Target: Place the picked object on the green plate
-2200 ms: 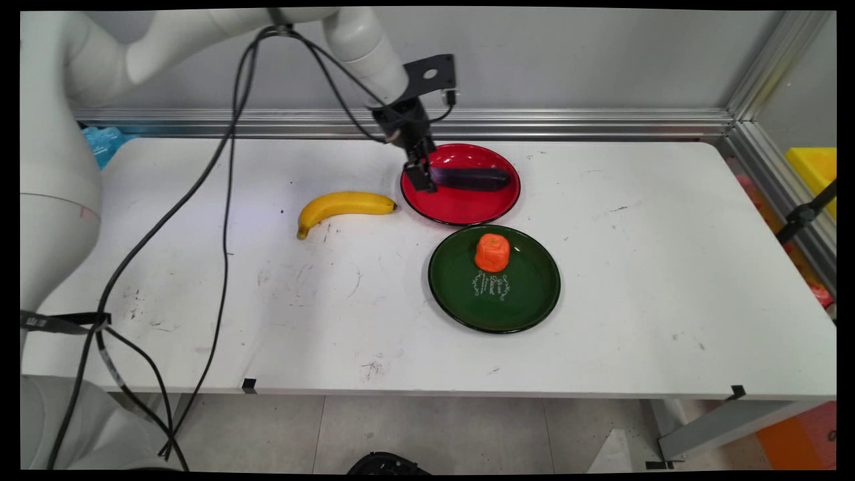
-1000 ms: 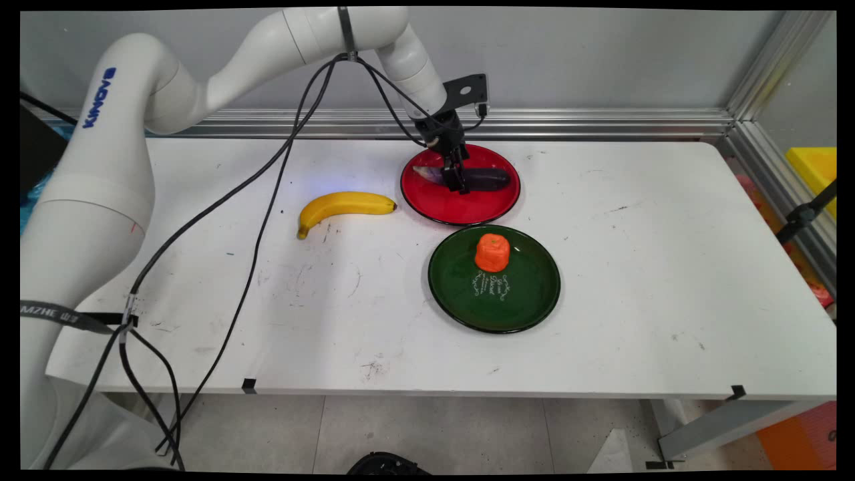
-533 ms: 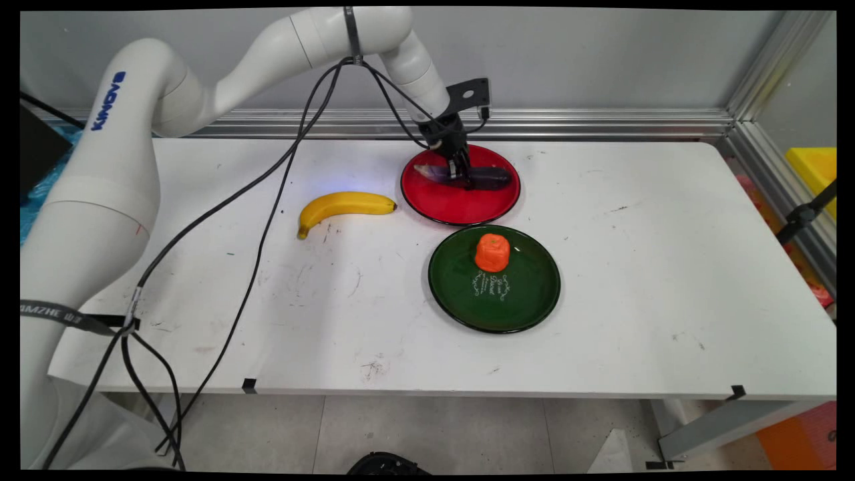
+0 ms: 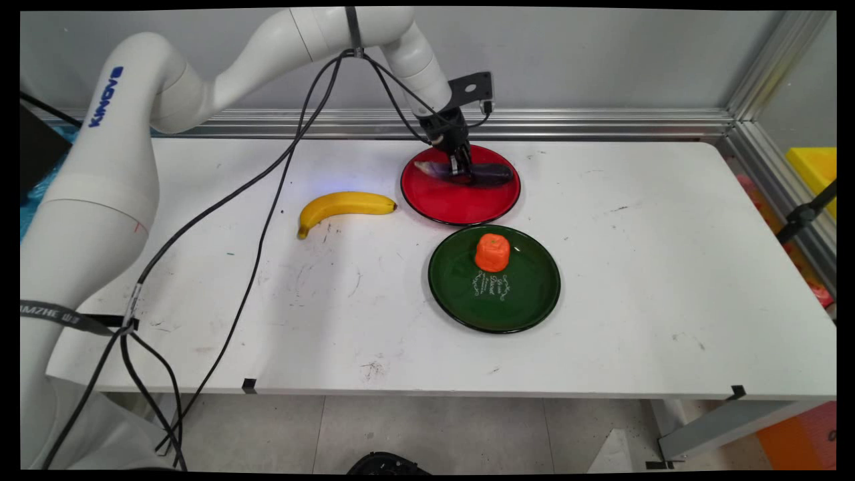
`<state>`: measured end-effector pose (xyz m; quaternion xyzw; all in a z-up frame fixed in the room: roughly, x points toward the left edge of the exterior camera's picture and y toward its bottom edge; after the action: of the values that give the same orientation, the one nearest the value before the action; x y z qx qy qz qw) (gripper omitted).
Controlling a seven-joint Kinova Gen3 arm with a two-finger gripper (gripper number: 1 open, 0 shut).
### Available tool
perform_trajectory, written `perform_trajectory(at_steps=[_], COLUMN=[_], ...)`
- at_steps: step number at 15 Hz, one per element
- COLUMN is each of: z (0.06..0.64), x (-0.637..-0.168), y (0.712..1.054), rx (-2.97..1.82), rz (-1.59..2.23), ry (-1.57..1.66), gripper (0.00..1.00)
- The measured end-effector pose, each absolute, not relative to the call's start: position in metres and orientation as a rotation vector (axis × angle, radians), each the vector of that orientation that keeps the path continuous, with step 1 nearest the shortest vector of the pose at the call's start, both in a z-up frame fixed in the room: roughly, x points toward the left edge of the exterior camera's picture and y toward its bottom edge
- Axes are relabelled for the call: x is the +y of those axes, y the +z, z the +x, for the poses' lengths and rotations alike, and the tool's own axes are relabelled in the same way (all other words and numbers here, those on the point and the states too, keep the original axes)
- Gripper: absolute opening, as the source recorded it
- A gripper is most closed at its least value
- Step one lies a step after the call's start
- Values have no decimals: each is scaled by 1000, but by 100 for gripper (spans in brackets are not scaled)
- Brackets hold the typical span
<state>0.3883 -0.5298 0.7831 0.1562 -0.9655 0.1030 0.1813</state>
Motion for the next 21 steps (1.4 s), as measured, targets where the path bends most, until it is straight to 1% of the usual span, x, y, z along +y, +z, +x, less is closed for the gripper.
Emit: perform_trajectory(at_steps=[4, 9, 12, 16, 21], z=[378, 344, 322, 295, 281], x=[-511, -469, -443, -399, -355], y=[804, 831, 842, 849, 842], rx=[-2727, -2703, -2678, -2653, -2651], rz=[455, 481, 495, 524, 535], ry=[284, 251, 211, 147, 126], gripper=[0, 0, 0, 0, 0])
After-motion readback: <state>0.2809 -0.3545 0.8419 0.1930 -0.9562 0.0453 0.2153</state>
